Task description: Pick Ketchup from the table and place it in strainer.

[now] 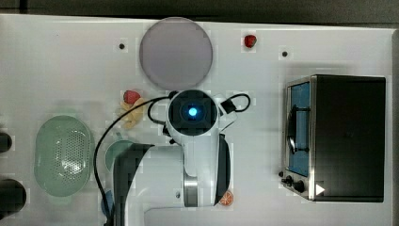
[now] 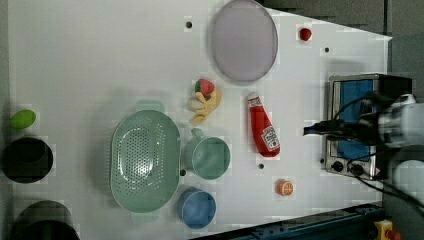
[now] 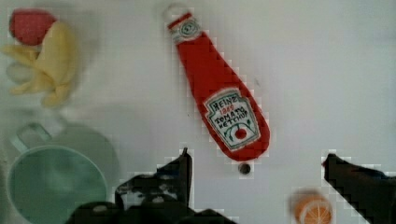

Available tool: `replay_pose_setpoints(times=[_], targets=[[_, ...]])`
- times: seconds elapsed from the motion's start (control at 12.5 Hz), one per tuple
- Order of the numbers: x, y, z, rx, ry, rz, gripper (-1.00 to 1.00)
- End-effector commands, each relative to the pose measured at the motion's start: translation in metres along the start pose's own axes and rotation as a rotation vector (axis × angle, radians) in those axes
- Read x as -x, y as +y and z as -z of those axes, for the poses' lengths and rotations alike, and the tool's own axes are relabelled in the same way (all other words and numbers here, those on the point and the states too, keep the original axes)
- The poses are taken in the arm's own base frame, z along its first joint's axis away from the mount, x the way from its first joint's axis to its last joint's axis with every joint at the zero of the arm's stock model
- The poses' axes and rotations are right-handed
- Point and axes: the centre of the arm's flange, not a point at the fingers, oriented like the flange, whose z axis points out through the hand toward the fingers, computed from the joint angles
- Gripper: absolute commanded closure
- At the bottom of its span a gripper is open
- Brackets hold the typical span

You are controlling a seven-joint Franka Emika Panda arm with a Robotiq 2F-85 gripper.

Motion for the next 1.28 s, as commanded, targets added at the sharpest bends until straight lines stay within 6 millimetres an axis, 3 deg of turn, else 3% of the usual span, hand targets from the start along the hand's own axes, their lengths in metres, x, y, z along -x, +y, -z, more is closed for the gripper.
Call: replay_pose_setpoints(times=[0.08,0.32,0.64,1.28], targets=[[-0.004,0.001,-0.023,-0.011,0.069,0.304,-1.00],[-0.007,0.001,-0.075,-0.020,0.065,0.336,-1.00],[-0.014,0.000,-0.129,-0.038,0.017,0.328,-1.00],[-0.023,0.004,-0.198,-0.059,0.029,0.306,-1.00]])
